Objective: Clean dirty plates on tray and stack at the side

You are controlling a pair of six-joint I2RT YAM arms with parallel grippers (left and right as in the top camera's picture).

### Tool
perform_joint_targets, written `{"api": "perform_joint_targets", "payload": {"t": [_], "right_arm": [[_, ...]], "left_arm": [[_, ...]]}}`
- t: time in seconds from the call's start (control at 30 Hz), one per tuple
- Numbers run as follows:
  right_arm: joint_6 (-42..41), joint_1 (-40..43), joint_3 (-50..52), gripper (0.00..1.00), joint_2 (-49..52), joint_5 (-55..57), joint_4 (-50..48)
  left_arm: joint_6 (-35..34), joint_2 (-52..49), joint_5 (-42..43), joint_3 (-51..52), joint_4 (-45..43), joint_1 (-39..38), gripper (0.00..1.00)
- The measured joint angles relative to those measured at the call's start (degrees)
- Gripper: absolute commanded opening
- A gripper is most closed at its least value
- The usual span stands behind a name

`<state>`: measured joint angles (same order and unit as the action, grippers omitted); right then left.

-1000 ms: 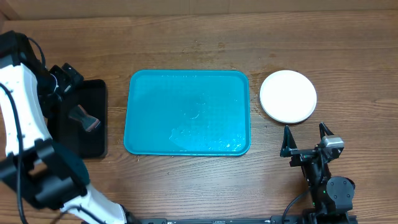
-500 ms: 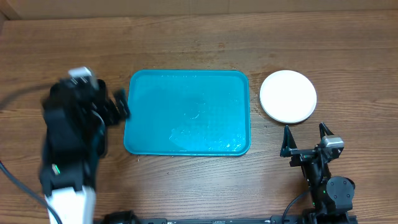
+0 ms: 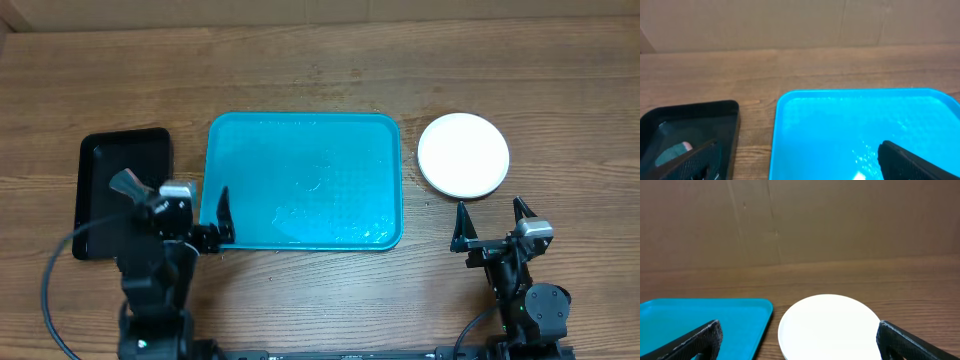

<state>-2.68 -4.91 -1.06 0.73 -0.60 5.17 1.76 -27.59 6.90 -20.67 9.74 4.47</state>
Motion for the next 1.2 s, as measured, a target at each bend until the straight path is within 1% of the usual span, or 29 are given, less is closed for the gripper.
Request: {"api": "perform_joint_targets", "payload": {"t": [0.27, 0.4, 0.53, 0.67, 0.77, 1.07, 1.2], "right_arm": [[0.0, 0.0, 0.0, 1.0, 0.0, 0.0, 0.0], [0.0, 0.0, 0.0, 1.0, 0.0, 0.0, 0.0], [0.0, 0.0, 0.0, 1.0, 0.0, 0.0, 0.0], [0.0, 0.0, 0.0, 1.0, 0.0, 0.0, 0.0], [0.0, 0.0, 0.0, 1.0, 0.0, 0.0, 0.0], [0.0, 0.0, 0.0, 1.0, 0.0, 0.0, 0.0], [0.0, 0.0, 0.0, 1.0, 0.0, 0.0, 0.0]], "left_arm": [[0.2, 10.3, 0.0, 12.1, -10.4, 0.0, 1.0], [0.1, 15.0, 0.0, 17.4, -12.2, 0.0, 1.0], [-0.4, 19.8, 0.0, 20.0, -9.8, 0.0, 1.0], [-0.7, 23.6, -0.1, 20.2, -6.5, 0.0, 1.0], [-1.6, 26.1, -0.3, 20.2, -5.9, -0.3, 1.0], [-1.8, 26.6, -1.8, 20.2, -5.7, -4.4, 1.0], [-2.3, 26.6, -3.4, 20.2, -5.5, -4.5, 1.0]]}}
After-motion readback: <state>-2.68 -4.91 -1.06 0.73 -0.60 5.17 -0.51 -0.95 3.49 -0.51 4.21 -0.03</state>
